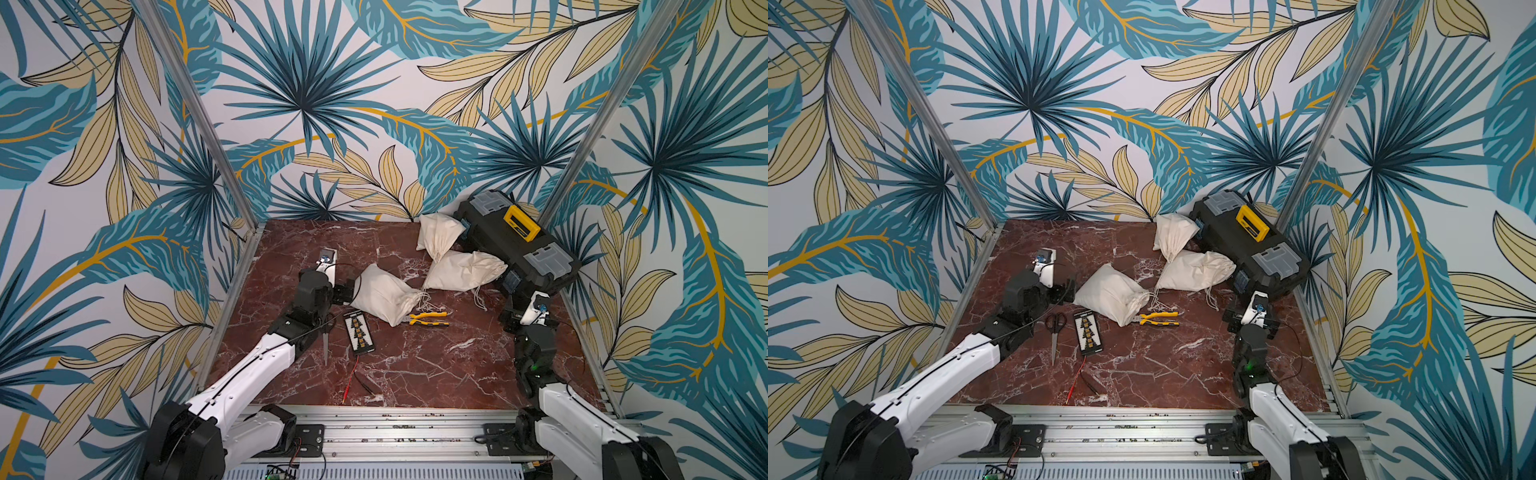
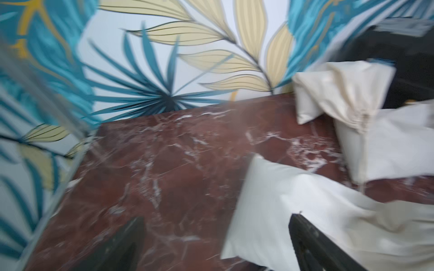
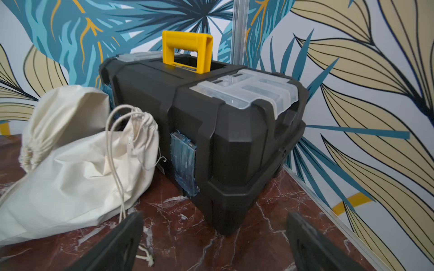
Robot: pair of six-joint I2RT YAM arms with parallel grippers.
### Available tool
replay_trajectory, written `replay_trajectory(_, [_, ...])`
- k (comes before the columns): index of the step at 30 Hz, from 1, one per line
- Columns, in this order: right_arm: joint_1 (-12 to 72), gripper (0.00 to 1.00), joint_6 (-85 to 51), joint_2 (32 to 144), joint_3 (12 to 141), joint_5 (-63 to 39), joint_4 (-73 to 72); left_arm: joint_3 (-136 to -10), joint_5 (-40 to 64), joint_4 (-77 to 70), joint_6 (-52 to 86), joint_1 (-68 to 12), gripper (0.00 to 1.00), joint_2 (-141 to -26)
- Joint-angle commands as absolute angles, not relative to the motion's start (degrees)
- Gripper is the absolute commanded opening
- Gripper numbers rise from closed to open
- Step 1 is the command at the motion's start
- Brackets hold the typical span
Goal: Close the soil bag
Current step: Reset both arms
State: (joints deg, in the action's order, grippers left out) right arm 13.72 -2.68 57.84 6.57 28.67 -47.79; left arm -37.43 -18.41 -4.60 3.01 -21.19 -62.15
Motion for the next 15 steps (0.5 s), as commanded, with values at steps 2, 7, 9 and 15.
replay_trajectory(2, [13.54,0.99,2.05,69.01,4.18,29.85,-72.38,-29.68,-32.27,-12.93,4.78,-13.77,1.00,-59.24])
replay_trajectory(7, [12.97,0.99,4.83,77.35,3.19,26.30,-87.05,-17.50,-39.70,-39.97,0.52,-10.57,1.00,-67.60])
replay_trajectory(9, [12.20,0.99,5.24,81.72,3.23,25.44,-92.37,-14.46,-36.69,-54.17,-3.04,-10.55,1.00,-73.28])
replay_trajectory(15, [6.96,0.99,1.23,85.72,4.87,16.73,-90.87,-14.65,-19.50,-70.39,-8.31,-9.85,1.00,-90.17])
